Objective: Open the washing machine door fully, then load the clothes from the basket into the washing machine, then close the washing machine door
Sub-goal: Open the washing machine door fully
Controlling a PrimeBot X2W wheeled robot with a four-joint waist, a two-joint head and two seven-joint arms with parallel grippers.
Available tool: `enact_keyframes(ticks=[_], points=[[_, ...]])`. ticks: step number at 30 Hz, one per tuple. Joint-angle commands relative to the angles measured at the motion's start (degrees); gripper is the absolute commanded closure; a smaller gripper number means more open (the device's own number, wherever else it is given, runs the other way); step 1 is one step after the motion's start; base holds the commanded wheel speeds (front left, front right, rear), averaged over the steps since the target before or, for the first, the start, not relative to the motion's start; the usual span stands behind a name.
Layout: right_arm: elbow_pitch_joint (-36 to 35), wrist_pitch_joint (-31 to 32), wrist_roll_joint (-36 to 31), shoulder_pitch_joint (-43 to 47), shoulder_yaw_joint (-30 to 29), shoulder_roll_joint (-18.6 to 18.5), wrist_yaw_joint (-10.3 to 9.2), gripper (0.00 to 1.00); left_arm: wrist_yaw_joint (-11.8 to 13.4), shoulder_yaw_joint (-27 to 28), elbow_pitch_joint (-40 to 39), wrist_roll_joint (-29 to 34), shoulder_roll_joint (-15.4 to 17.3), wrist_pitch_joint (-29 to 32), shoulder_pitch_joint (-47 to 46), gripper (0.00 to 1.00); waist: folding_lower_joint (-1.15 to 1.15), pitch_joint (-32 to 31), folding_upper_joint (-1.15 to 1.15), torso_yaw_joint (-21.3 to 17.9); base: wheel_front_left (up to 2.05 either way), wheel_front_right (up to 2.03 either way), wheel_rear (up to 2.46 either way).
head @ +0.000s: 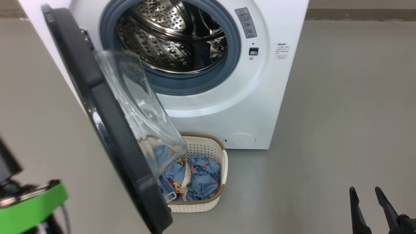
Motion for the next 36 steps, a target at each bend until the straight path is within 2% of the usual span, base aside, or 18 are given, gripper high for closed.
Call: enact_keyframes(ticks=[1,6,9,11,13,14,16,22,29,36], points=[[-1.4,-0.7,0.4,-0.8,1.2,-0.6,0.09,0.00,-0.7,0.2,-2.7,1.0,0.8,-0.3,-2.9,1.00,0.00,-0.2,0.00,0.7,0.00,0.00,0.00],[-1.2,-0.7,0.6,-0.4,0.9,-0.4,0.09,0.00,-2.7,-11.6,-6.3,3.5,0.8,1.2,-6.5,1.00,0.00,-0.6,0.00,2.5,0.00,0.00,0.00],[-0.9,-0.7,0.8,-0.6,1.3,-0.3,0.09,0.00,-1.5,-19.8,-5.7,3.2,0.8,4.9,-8.3,1.00,0.00,-0.7,0.00,3.2,0.00,0.00,0.00],[-0.8,-0.7,0.9,-0.8,1.6,-0.2,0.09,0.00,-0.1,-25.9,-4.7,1.0,0.8,7.7,-8.5,1.00,0.00,-0.7,0.00,3.5,0.00,0.00,0.00],[-0.7,-0.7,1.1,-0.9,1.7,-0.2,0.09,0.00,0.3,-32.2,-3.4,-0.5,0.8,10.6,-8.2,1.00,0.00,-0.6,0.00,3.9,0.00,0.00,0.00],[-0.1,-0.7,1.3,-0.9,2.0,-0.1,0.09,0.00,0.9,-37.1,-2.0,-2.3,0.8,12.9,-7.7,1.00,0.00,-0.4,0.00,4.2,0.00,0.00,0.00],[0.3,-0.7,1.3,-1.0,1.8,-0.1,0.09,0.00,1.3,-40.5,-0.3,-3.9,0.8,14.9,-7.0,1.00,0.00,-0.3,0.00,4.7,0.00,0.00,0.00],[0.7,-0.7,1.2,-1.1,1.5,-0.1,0.09,0.00,3.8,-44.2,4.6,-6.0,1.0,17.8,-3.9,1.00,0.00,0.2,0.00,5.6,0.00,0.00,0.00],[0.9,-0.7,1.2,-0.7,1.1,-0.6,0.09,0.00,7.0,-43.9,8.6,-3.8,3.0,19.3,-0.7,1.00,0.00,0.7,0.00,6.9,0.00,0.00,0.00],[1.3,-0.7,1.3,-0.8,1.8,-0.7,0.09,0.00,8.3,-43.5,8.4,-3.4,3.0,18.7,-0.4,1.00,0.00,1.3,0.00,8.0,0.00,0.00,0.00]])
